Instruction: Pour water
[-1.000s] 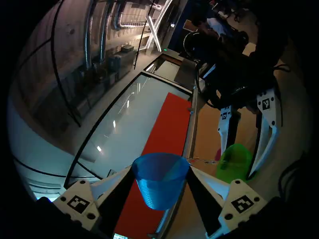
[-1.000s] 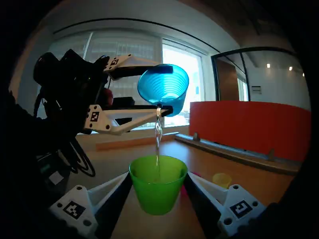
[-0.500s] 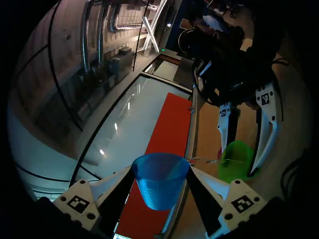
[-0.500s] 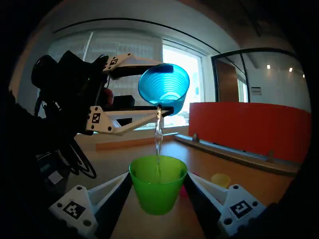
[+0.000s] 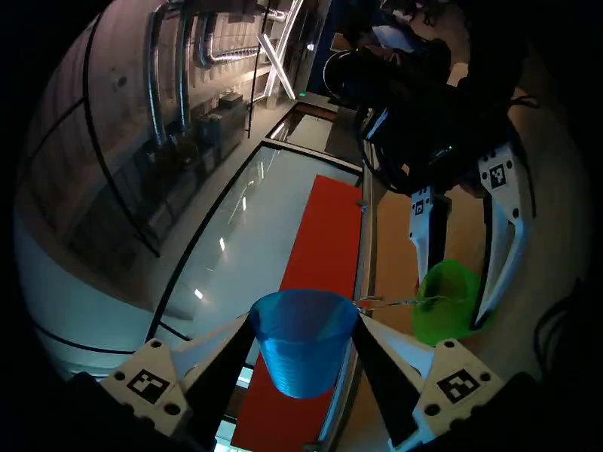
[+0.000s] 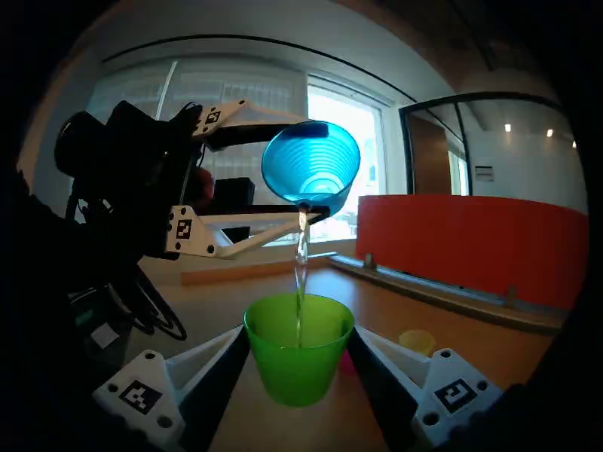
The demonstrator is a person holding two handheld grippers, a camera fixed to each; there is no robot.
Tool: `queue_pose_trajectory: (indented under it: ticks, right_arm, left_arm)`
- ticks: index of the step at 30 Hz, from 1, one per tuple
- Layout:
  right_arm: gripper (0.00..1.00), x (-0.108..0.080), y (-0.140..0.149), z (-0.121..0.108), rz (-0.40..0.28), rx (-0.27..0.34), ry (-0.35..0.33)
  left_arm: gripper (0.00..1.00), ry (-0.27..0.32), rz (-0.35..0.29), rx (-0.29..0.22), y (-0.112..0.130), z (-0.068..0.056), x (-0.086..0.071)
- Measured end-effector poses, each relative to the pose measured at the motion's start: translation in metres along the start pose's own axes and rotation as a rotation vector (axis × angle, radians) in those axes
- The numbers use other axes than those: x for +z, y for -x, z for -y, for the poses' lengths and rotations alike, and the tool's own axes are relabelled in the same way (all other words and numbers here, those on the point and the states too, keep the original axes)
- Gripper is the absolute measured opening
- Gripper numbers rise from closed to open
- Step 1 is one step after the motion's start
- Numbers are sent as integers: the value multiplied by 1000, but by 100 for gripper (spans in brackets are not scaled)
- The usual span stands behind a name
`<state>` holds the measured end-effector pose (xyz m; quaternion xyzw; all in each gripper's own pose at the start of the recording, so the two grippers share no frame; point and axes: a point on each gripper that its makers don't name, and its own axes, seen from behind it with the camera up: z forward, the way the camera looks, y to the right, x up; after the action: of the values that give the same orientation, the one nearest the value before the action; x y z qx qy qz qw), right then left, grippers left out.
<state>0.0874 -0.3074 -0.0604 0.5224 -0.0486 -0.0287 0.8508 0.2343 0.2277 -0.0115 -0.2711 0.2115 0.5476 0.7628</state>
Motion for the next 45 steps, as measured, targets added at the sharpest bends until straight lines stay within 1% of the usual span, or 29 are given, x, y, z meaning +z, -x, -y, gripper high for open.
queue_pose_trajectory:
  ticks: [8,21,32,45]
  right_arm:
    - [90,1,-1,0,-2,-2,-1]
    - [90,1,-2,1,-4,-5,-1]
    - [90,2,-3,0,-6,-8,2]
    - [90,1,-4,-1,-8,-7,3]
  left_arm:
    - [87,-7,-2,34,-1,-2,1]
    - [88,-18,3,106,-3,1,-2]
    - [87,-28,-2,158,-5,2,2]
    - [88,-44,-8,226,-8,5,3]
